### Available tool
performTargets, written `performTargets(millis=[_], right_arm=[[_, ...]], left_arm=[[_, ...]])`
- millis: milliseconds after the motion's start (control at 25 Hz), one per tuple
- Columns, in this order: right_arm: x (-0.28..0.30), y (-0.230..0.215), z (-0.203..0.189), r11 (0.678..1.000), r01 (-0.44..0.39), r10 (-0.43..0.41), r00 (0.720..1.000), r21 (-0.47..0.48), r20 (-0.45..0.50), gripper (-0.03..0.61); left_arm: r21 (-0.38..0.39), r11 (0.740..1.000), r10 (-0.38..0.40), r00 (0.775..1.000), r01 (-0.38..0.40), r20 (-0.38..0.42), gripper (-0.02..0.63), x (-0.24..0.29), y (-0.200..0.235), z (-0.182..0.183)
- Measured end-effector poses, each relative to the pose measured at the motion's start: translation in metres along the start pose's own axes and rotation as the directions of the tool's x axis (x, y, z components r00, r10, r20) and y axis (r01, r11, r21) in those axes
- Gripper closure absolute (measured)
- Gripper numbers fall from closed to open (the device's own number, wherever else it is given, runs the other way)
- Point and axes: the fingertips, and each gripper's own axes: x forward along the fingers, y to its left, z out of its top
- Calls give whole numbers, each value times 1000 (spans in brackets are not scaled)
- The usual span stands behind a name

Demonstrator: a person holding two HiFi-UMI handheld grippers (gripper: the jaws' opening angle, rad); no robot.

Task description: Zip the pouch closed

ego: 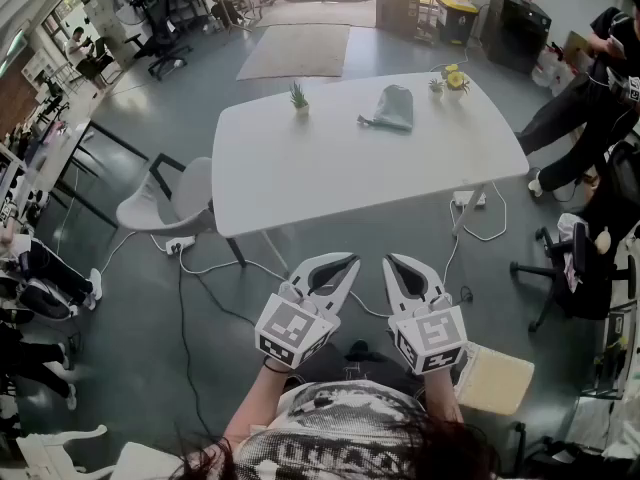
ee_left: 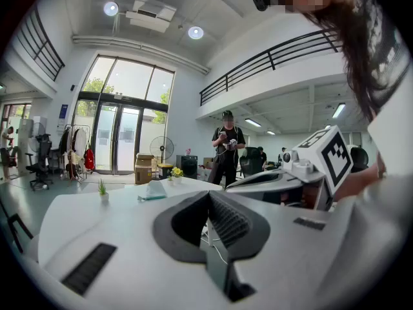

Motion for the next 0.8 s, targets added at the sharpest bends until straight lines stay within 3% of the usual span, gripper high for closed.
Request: performTargets(millis=[440,800], right_arm=[[7,-11,-17,996,-48,48,999,70,-5,581],[35,-11,-16,992,-95,98,995,83,-24,581]], left_arm=[[-9,999,38,999,-38,-31,601,7,4,-12],[-56,994,93,995,-95,-45,601,5,35,-13]])
